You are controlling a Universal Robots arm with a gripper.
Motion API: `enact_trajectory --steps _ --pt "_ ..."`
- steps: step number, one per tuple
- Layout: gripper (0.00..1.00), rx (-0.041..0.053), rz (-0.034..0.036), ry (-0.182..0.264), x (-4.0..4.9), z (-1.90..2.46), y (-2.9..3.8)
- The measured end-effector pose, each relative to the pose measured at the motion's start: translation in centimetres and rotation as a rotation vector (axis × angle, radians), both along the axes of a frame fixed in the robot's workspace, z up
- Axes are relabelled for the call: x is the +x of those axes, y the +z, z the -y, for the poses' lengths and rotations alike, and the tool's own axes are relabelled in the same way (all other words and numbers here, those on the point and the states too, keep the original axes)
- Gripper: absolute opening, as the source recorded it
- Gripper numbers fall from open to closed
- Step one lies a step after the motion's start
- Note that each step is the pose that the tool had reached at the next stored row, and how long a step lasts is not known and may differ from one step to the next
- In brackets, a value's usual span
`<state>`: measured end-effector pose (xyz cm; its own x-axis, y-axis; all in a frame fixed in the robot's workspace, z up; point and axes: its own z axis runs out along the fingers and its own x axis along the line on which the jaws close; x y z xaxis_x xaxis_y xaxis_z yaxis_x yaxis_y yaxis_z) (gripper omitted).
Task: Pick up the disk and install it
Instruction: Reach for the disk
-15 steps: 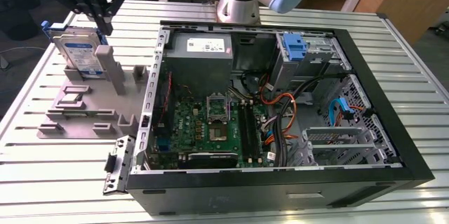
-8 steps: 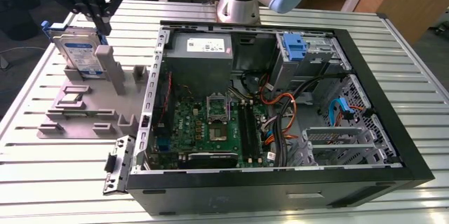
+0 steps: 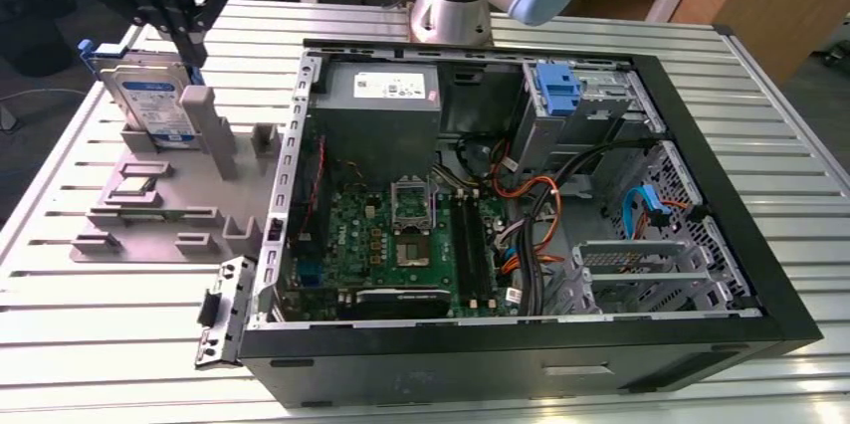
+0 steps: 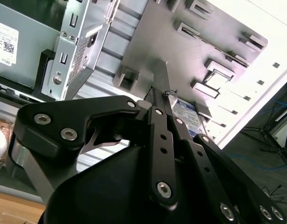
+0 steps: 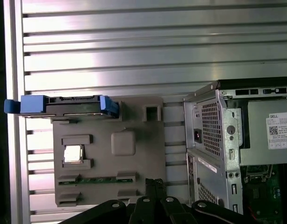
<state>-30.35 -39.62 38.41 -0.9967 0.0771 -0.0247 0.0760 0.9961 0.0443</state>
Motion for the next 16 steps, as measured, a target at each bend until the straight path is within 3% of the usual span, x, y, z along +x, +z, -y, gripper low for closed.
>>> enact_trajectory --steps 16 --pt "0.11 0.0001 0.0001 0.000 -3.50 -0.23 -0.99"
